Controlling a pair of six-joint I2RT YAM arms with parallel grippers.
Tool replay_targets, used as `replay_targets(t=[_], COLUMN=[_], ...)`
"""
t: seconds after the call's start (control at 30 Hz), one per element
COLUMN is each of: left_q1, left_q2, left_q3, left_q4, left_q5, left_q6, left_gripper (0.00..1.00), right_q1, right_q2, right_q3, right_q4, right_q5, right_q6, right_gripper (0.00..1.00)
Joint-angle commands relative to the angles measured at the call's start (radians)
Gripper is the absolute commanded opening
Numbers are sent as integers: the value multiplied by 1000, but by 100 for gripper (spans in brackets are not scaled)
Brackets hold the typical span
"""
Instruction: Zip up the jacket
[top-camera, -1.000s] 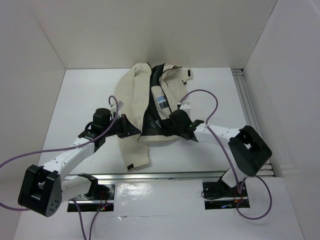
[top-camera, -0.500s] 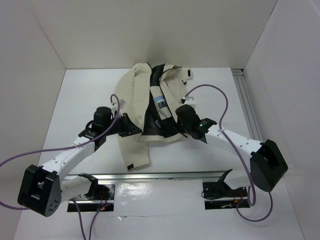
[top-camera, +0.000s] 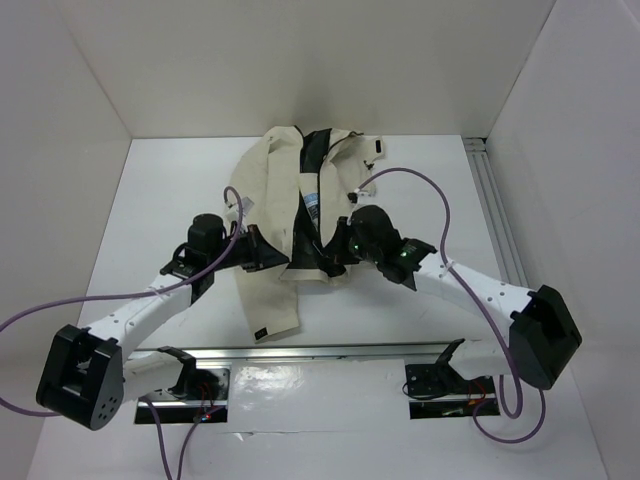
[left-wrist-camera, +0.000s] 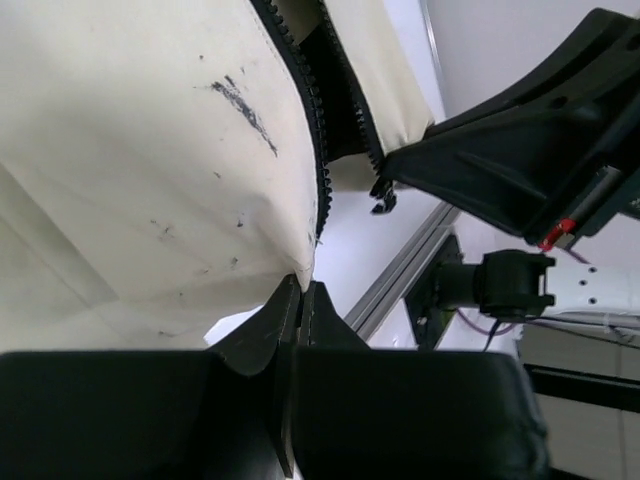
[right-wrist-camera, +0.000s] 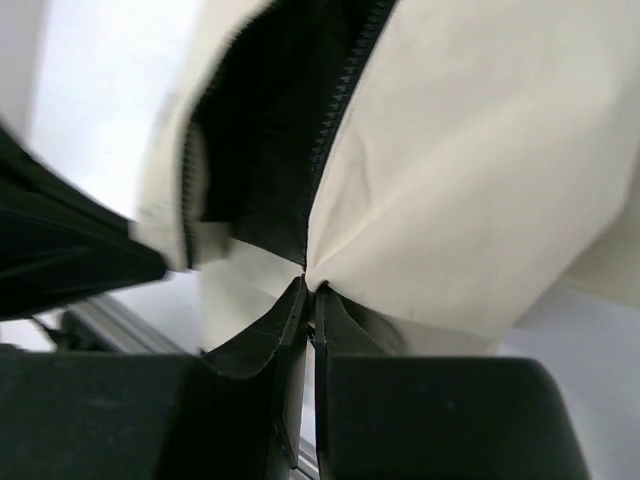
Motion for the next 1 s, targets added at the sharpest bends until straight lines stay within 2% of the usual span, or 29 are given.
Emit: replay_targets(t=[0.0, 0.07, 0.17, 0.3, 0.47, 0.7, 0.83, 0.97], left_q1=[-6, -15, -24, -56, -93, -118, -185, -205], left_q2=[-12, -22, -35, -93, -135, -154, -145, -124], left_q3=[-68, -68, -77, -114, -155, -175, -175, -155], left_q4=[186, 197, 182, 226, 286, 319, 319, 331], left_q5=[55, 26, -37, -82, -146, -205, -292, -315], left_q6=[-67, -80, -106, -172, -239, -275, -299, -308], left_gripper=[0, 0, 0, 0, 0, 0, 0, 0], right_q1=[34, 46, 46, 46, 55, 64, 74, 93], right_q2=[7, -15, -31, -51, -71, -100, -91, -91], right_q3=[-32, -81, -147, -168, -271, -302, -313, -313], right_q4=[222, 369, 482, 519, 670, 695, 708, 708], right_q5=[-49, -49, -40, -19, 44, 105, 124, 145], right_q6=[103, 132, 173, 233, 320, 370, 390, 409], right_gripper=[0, 0, 0, 0, 0, 0, 0, 0])
